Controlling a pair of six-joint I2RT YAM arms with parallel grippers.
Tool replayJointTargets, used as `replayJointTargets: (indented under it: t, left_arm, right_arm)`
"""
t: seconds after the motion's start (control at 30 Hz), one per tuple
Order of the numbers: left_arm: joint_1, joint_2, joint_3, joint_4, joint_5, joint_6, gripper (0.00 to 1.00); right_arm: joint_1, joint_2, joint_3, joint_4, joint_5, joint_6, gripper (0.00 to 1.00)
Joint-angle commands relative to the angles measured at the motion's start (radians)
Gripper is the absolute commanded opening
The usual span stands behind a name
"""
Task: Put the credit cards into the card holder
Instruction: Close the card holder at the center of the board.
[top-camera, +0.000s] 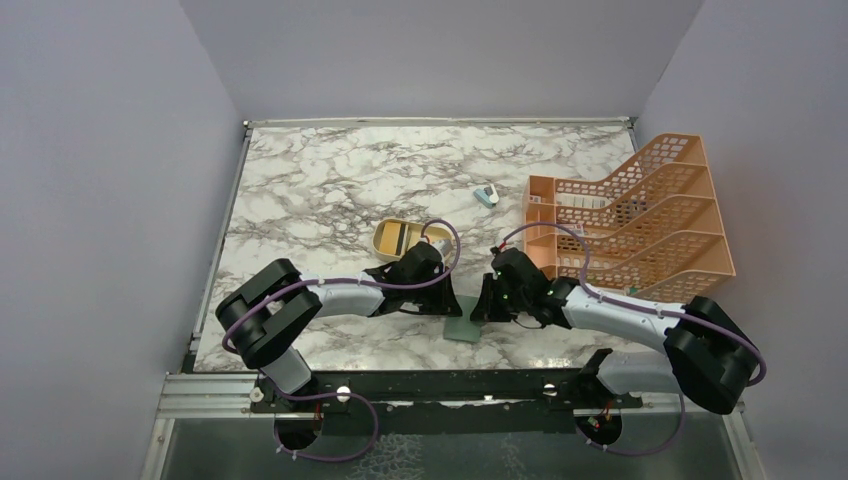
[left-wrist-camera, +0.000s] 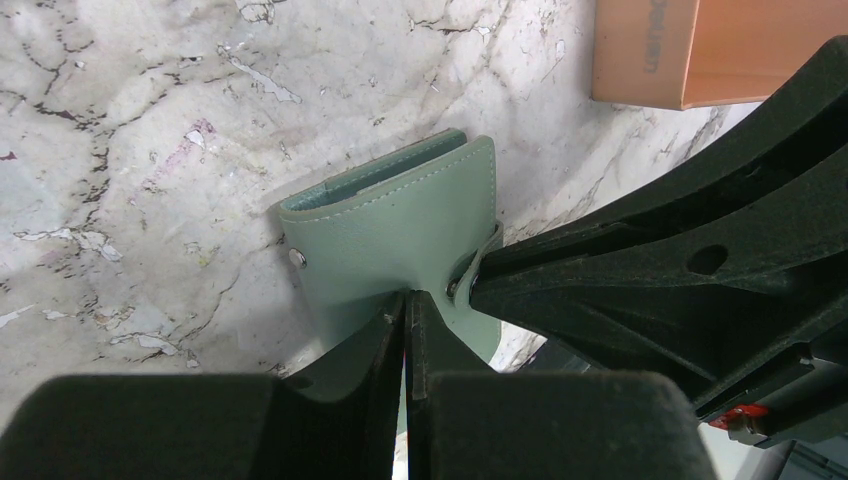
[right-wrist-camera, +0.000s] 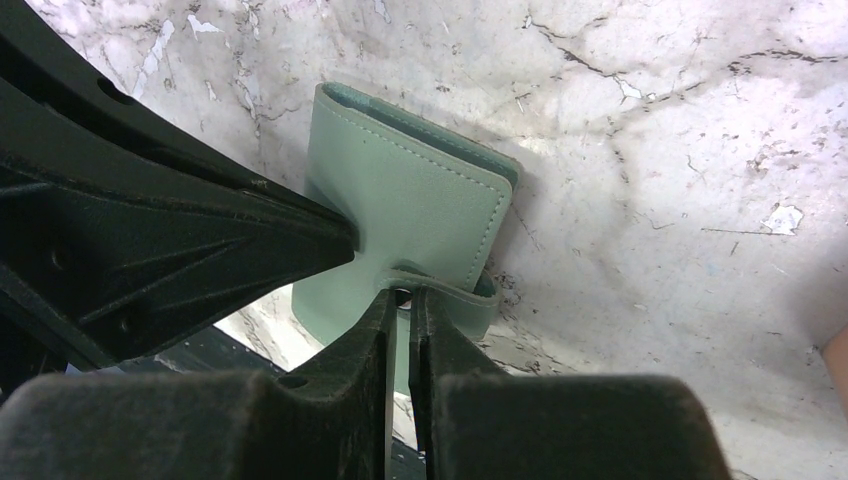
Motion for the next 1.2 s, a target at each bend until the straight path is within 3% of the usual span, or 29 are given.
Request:
replayJointTargets:
  t: [0.0,0.53,1.17]
  left_arm:
    - [-0.024,0.024,-0.026,-0.027,-0.028,0.000,0.09]
    - [-0.028,0.023,-0.027,-0.026,-0.030,-0.003,0.08]
    - [-0.031,0.007,-0.038,-0.026,-0.034,-0.003,0.08]
  right_arm:
    - [0.010,0.033,0.017,0.085,-0.064,0.021,0.08]
    - [0.009,-0.018,0.017,0.066,-0.054,0.043,0.10]
    - [0.009,0.012,0.060,-0.092,0.090,-0.007,0.09]
